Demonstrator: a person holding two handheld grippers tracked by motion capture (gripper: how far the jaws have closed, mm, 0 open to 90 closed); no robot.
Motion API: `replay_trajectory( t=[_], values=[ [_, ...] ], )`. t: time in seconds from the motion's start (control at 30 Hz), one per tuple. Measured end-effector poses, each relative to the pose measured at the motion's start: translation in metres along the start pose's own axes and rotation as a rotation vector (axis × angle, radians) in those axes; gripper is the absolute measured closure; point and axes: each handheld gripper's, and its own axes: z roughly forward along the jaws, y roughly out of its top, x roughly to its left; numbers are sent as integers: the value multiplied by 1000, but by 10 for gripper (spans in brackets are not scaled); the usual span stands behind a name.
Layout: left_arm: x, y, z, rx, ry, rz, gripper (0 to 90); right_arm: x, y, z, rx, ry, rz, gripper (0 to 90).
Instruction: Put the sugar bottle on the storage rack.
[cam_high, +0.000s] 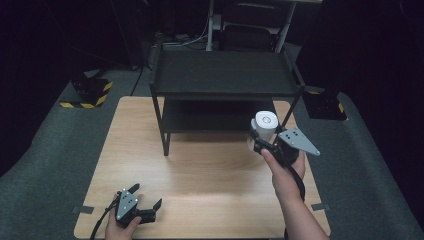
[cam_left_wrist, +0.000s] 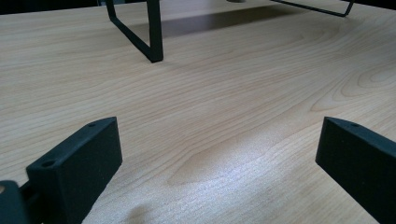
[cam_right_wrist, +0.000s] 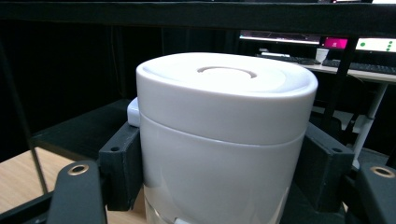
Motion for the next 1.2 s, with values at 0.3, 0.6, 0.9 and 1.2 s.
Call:
replay_trajectory(
  t=[0.3,0.6,0.9,1.2],
  values=[
    [1,0,0,0,-3,-2,7,-8,5,23,18,-21,0,285],
    [1,0,0,-1,-5,-4,7,-14,9,45,32,-38,10,285],
    [2,0,0,-1,-7,-12,7,-14,7,67,39,-54,-2,285],
    [3,-1,0,-5,-11,-13,7,-11,4,88,26,-69,-3,285]
  ],
)
